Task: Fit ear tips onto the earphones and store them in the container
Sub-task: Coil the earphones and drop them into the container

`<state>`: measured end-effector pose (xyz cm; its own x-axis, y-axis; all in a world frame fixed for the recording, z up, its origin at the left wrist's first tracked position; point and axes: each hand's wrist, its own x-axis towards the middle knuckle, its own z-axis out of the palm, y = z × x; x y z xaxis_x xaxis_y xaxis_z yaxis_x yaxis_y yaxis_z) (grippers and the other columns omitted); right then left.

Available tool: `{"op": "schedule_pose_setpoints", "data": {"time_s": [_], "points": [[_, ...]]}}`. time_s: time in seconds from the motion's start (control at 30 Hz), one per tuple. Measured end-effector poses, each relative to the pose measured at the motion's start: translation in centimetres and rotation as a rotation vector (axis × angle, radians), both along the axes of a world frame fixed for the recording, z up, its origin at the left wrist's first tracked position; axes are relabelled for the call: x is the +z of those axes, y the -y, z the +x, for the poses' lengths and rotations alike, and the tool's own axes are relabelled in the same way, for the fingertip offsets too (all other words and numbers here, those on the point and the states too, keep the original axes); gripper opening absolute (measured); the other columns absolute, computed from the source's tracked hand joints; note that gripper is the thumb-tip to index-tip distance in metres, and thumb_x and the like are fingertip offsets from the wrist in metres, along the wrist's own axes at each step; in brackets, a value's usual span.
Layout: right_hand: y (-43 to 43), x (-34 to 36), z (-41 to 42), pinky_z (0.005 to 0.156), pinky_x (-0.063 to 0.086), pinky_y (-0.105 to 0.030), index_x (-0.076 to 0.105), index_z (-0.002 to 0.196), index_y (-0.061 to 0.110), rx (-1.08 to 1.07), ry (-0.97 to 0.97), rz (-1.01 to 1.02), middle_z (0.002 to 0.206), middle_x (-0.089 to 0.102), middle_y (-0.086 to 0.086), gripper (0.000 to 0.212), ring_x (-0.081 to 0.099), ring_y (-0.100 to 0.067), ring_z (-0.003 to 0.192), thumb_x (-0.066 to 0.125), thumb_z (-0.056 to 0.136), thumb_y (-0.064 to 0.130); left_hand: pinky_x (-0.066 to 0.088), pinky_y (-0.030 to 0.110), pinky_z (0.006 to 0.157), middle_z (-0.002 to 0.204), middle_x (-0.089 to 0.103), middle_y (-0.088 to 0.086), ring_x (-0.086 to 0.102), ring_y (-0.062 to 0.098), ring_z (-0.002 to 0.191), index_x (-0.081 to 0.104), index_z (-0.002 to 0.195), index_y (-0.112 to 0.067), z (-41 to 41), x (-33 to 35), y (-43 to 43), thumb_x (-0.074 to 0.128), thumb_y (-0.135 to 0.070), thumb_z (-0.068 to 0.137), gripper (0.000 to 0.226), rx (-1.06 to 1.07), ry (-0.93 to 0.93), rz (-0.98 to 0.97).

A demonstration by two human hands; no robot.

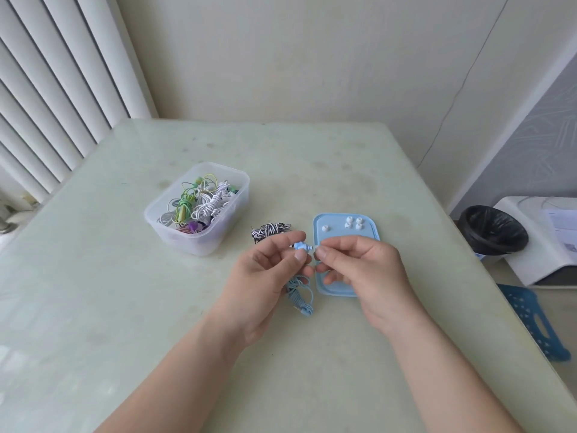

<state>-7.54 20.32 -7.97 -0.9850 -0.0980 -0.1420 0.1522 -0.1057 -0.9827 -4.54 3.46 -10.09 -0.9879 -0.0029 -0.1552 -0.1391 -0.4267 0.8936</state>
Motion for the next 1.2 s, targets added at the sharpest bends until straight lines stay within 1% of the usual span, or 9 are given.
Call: {"op": "schedule_pose_setpoints", "data": {"time_s": [0.07, 0.2, 0.33, 0.47, 0.63, 0.73, 0.9, 1.03, 1.2], "points": [[0.1, -0.2, 0.5, 0.061, 0.055, -0.03, 0.078, 0.089, 0.003, 0.018, 0.043, -0.117, 0.082, 0.075, -0.019, 0.005, 0.071, -0.026, 0.073, 0.076, 0.085, 0.002, 0.055, 0.032, 0.074, 0.086, 0.072, 0.011, 0.07, 0.022, 0.076, 0.069, 0.117, -0.007, 0.3, 0.0, 0.0, 0.07, -0.007, 0.091, 0.027, 0.008, -0.02, -0.015], [0.2, -0.3, 0.8, 0.062, 0.055, -0.031, 0.076, 0.095, -0.001, 0.044, 0.068, -0.191, 0.087, 0.074, -0.018, 0.01, 0.067, -0.025, 0.073, 0.074, 0.086, 0.003, 0.055, 0.034, 0.07, 0.084, 0.072, 0.015, 0.069, 0.026, 0.072, 0.067, 0.107, -0.005, 0.5, 0.2, 0.0, 0.075, -0.015, 0.083, 0.026, 0.007, -0.079, -0.045], [0.3, -0.6, 0.8, 0.06, 0.055, -0.03, 0.077, 0.092, 0.003, 0.068, 0.104, -0.247, 0.09, 0.071, -0.021, 0.016, 0.064, -0.019, 0.066, 0.075, 0.078, 0.01, 0.056, 0.035, 0.068, 0.081, 0.072, 0.017, 0.067, 0.027, 0.068, 0.066, 0.102, 0.0, 0.6, 0.0, -0.3, 0.073, -0.012, 0.089, 0.019, 0.012, -0.12, -0.107], [0.3, -0.8, 0.9, 0.057, 0.052, -0.029, 0.077, 0.091, 0.004, 0.094, 0.121, -0.31, 0.088, 0.068, -0.021, 0.012, 0.063, -0.018, 0.063, 0.073, 0.08, 0.008, 0.056, 0.036, 0.068, 0.081, 0.073, 0.016, 0.067, 0.029, 0.07, 0.064, 0.104, 0.001, 0.7, 0.0, -0.3, 0.068, -0.007, 0.096, 0.011, 0.011, -0.14, -0.17], [0.4, -0.8, 1.1, 0.058, 0.051, -0.029, 0.077, 0.087, 0.006, 0.083, 0.102, -0.31, 0.079, 0.07, -0.015, 0.01, 0.065, -0.02, 0.067, 0.074, 0.078, 0.008, 0.056, 0.033, 0.066, 0.082, 0.074, 0.017, 0.067, 0.027, 0.068, 0.064, 0.105, 0.001, 0.7, 0.0, -0.3, 0.069, -0.008, 0.097, 0.013, 0.041, -0.14, -0.219], [0.7, -0.9, 1.3, 0.059, 0.051, -0.028, 0.08, 0.085, 0.01, 0.055, 0.054, -0.275, 0.075, 0.07, -0.013, 0.011, 0.065, -0.021, 0.068, 0.076, 0.074, 0.01, 0.055, 0.036, 0.068, 0.085, 0.074, 0.023, 0.067, 0.028, 0.068, 0.064, 0.104, 0.0, 0.7, 0.1, -0.4, 0.069, -0.008, 0.097, 0.012, 0.058, -0.142, -0.239], [1.1, -1.3, 1.5, 0.066, 0.052, -0.031, 0.083, 0.088, 0.013, 0.011, -0.071, -0.194, 0.078, 0.073, -0.014, 0.013, 0.061, -0.024, 0.069, 0.077, 0.076, 0.013, 0.054, 0.042, 0.072, 0.086, 0.075, 0.02, 0.067, 0.029, 0.07, 0.064, 0.102, 0.0, 0.8, 0.0, -0.6, 0.07, -0.009, 0.097, 0.012, 0.081, -0.161, -0.247], [1.4, -1.6, 1.6, 0.067, 0.052, -0.033, 0.082, 0.09, 0.011, -0.001, -0.032, -0.193, 0.075, 0.072, -0.013, 0.012, 0.062, -0.028, 0.072, 0.073, 0.085, 0.005, 0.056, 0.04, 0.072, 0.084, 0.072, 0.02, 0.066, 0.03, 0.071, 0.065, 0.099, -0.001, 0.8, -0.1, -0.4, 0.068, -0.005, 0.097, 0.006, 0.093, -0.189, -0.222], [1.3, -0.9, 1.5, 0.063, 0.049, -0.03, 0.08, 0.091, 0.007, 0.011, 0.027, -0.239, 0.075, 0.069, -0.015, 0.018, 0.06, -0.026, 0.068, 0.078, 0.075, 0.017, 0.054, 0.043, 0.074, 0.084, 0.071, 0.021, 0.066, 0.029, 0.072, 0.068, 0.1, -0.003, 0.7, 0.0, -0.6, 0.07, -0.009, 0.096, 0.007, 0.092, -0.189, -0.23]]}}
